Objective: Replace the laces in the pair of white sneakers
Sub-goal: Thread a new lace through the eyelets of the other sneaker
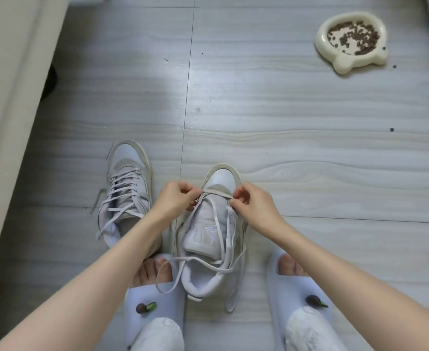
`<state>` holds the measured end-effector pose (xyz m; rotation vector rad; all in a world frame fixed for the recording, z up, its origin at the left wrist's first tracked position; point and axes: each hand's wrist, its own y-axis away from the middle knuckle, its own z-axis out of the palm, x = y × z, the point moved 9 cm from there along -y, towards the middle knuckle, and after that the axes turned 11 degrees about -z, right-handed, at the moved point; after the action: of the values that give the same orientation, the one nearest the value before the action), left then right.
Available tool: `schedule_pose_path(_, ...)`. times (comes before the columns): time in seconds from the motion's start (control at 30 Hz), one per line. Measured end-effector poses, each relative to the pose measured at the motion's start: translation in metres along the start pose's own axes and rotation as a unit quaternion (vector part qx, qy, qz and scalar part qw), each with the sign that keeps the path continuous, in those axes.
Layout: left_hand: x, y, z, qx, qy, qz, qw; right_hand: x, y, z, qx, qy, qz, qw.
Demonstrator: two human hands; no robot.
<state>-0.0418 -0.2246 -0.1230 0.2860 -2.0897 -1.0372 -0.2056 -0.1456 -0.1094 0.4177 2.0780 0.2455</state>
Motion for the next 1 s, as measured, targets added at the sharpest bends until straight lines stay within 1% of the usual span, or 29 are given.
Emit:
schedule_pose_path(0.13,-0.003,0.004,0.012,-0.073,0.055,-0.024,0.996,0.010,0.006,0.003,0.007,-0.028,0.034,0.999)
schedule_pose_path(0.27,-0.007,0.011,0.024,-0.154,0.115,-0.048,0.980,0.014,0.008,0.003,0.009,-0.040,0.038,0.998)
schedule_pose_path(0.43,-0.014,0.018,0.030,-0.193,0.110,-0.055,0.973,0.011,0.008,0.007,-0.009,-0.029,0.036,0.999)
schedule_pose_path(0.53,-0.021,0.024,0.032,-0.214,0.131,-0.043,0.967,0.010,0.010,0.005,-0.010,-0.025,0.045,0.999)
schedule_pose_path(0.63,-0.029,0.029,0.031,-0.226,0.171,-0.025,0.959,0.007,0.022,0.005,-0.004,-0.047,0.064,0.997)
schedule_pose_path(0.73,-0.038,0.032,0.030,-0.224,0.192,-0.033,0.955,0.003,0.034,0.012,-0.024,-0.068,0.073,0.995)
schedule_pose_path(0.8,-0.041,0.030,0.029,-0.187,0.176,-0.037,0.966,-0.001,0.039,0.017,-0.044,-0.060,0.074,0.995)
schedule_pose_path(0.87,-0.041,0.028,0.025,-0.128,0.129,-0.033,0.983,-0.006,0.041,0.020,-0.052,-0.054,0.071,0.995)
schedule_pose_path(0.9,-0.040,0.029,0.023,-0.113,0.109,-0.027,0.987,-0.010,0.042,0.021,-0.057,-0.046,0.063,0.995)
schedule_pose_path(1.0,-0.037,0.032,0.024,-0.122,0.098,-0.021,0.987,-0.022,0.042,0.022,-0.086,0.013,0.019,0.996)
